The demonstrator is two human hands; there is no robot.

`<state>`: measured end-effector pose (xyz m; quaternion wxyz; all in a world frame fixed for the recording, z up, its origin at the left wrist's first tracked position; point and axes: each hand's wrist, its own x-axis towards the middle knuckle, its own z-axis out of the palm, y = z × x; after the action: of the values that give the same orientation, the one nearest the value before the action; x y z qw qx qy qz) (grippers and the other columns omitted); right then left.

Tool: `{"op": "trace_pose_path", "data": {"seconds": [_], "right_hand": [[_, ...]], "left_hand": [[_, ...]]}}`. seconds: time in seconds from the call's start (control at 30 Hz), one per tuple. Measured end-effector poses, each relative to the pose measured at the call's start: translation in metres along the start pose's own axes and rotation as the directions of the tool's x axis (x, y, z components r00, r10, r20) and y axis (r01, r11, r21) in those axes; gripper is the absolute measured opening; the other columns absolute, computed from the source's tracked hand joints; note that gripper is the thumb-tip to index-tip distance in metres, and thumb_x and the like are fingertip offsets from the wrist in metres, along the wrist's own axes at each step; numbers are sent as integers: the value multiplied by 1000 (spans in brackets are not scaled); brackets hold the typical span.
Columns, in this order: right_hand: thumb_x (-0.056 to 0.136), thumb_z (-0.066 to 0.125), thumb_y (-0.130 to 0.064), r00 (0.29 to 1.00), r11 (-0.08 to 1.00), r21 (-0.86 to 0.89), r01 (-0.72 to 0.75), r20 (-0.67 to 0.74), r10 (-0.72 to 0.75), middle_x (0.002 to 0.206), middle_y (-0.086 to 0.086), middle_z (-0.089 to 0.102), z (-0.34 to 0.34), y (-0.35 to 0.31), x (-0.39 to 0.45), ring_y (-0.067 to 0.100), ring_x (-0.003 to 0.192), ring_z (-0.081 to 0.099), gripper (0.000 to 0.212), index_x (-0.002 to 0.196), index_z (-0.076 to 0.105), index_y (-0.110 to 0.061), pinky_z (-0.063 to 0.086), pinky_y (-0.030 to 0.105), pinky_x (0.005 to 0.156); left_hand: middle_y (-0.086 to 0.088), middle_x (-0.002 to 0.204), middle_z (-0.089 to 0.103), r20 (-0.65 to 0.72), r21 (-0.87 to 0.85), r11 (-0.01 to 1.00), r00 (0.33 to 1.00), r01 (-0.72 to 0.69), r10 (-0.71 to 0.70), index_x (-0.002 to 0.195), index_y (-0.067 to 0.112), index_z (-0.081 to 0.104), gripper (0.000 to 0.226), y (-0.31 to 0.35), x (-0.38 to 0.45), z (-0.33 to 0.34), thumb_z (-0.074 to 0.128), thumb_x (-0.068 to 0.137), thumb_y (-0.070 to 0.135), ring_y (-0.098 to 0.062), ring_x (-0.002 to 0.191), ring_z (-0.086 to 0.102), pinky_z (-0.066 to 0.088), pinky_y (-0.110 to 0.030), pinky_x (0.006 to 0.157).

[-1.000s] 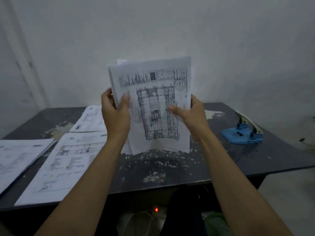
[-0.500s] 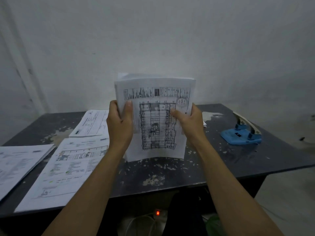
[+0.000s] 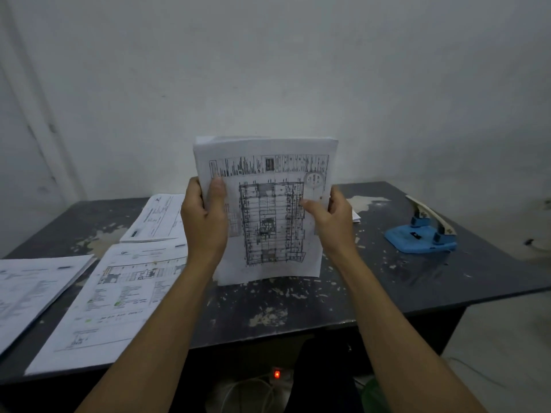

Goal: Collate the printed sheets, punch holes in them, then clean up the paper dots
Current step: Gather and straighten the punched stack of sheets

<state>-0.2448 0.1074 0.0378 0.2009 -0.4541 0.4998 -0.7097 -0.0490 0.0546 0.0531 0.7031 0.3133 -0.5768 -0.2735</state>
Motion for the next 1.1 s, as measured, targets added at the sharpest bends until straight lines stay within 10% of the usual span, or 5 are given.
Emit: {"op": "trace_pose_path", "data": {"seconds": [0.4,0.57,0.67,0.97,1.1], "right_hand": [[81,57,-28,998,999,27,32,-51,-30,94,-6,70,20,-2,2,1,82,66,24,98,63,-12,50,14,61],[87,56,-27,998,1000,25,17,-56,-16,99,11,68,18,3,-1,24,91,65,28,97,57,0,56,37,71],[88,55,-18,996,997,18,75,-41,-74,88,-7,69,20,-4,-3,4,77,64,9,93,58,-12,50,16,60],[87,58,-6,1000,998,-64,-2,24,3,109,1,65,6,0,-2,11,97,65,30,116,52,-12,53,22,70],[78,61,-19,967,939,-237,251,16,-254,121,-2,55,0,-38,18,8,105,58,54,128,40,-19,51,19,79]], "left_hand": [[30,99,68,-14,-36,999,1000,22,-22,103,45,55,14,-4,-7,2,45,100,54,6,91,67,52,-9,68],[32,97,67,-19,3,1000,1000,21,-21,99,46,55,16,-6,-9,2,42,100,55,7,89,67,53,-11,68],[35,93,65,-42,9,1000,999,-22,22,96,43,52,14,1,-5,5,42,102,51,11,85,65,50,-6,63],[24,91,68,-13,29,999,1000,27,-27,93,41,54,13,-17,-7,-3,47,100,50,5,85,67,52,-10,64],[23,95,69,28,17,999,999,43,-43,97,40,55,12,-15,0,-4,47,101,48,1,86,68,54,-12,63]]}}
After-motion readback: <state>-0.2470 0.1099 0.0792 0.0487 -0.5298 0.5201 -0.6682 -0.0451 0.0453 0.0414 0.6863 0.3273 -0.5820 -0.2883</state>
